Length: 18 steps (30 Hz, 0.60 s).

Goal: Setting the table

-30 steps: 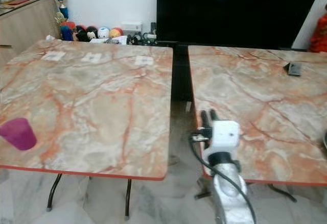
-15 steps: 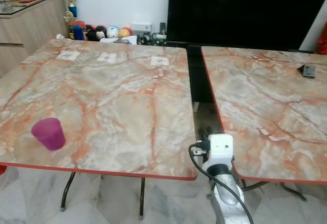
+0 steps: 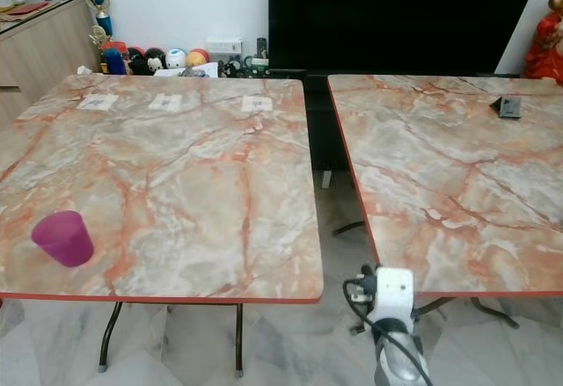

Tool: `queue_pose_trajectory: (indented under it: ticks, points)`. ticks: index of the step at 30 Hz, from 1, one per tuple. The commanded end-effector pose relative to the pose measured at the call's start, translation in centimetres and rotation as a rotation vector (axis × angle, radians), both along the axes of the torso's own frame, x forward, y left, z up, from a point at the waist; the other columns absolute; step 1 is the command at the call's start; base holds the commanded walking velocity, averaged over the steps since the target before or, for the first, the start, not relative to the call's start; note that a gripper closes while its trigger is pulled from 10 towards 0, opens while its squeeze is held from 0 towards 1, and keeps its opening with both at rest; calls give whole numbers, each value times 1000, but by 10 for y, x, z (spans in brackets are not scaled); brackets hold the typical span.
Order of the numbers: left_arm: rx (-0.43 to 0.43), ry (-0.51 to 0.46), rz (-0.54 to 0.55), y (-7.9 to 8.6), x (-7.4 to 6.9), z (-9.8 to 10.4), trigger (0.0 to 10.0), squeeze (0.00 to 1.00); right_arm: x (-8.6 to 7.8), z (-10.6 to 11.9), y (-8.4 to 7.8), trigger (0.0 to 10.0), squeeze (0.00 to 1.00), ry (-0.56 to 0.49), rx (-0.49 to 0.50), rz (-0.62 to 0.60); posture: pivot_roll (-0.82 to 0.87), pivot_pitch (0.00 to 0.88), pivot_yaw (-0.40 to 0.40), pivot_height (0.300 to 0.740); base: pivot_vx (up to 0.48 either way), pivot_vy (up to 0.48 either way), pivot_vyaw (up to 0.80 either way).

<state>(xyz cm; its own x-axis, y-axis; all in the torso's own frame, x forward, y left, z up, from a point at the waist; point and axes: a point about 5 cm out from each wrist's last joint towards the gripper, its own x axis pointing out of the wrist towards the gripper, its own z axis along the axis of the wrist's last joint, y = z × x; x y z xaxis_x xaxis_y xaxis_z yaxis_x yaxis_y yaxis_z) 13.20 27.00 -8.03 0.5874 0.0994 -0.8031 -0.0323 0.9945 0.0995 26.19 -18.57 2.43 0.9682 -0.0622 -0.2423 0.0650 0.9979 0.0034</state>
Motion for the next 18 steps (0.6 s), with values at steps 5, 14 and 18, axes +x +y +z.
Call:
queue_pose_trajectory:
  ticks: [5, 14, 18]
  points:
    - [0, 15, -10, -1, -5, -2, 10000, 0, -2, -9, -4, 10000, 0, 43, 18, 0, -8, 16, -11, 740, 0, 0, 0]
    - [-1, 14, -6, -1, -5, -2, 10000, 0, 0, -6, 0, 10000, 0, -32, 30, 55, -2, 25, -14, 740, 0, 0, 0]
    - [-1, 14, -7, -1, -5, -2, 10000, 0, 1, 0, 3, 10000, 0, -85, 17, 95, -5, 28, -14, 740, 0, 0, 0]
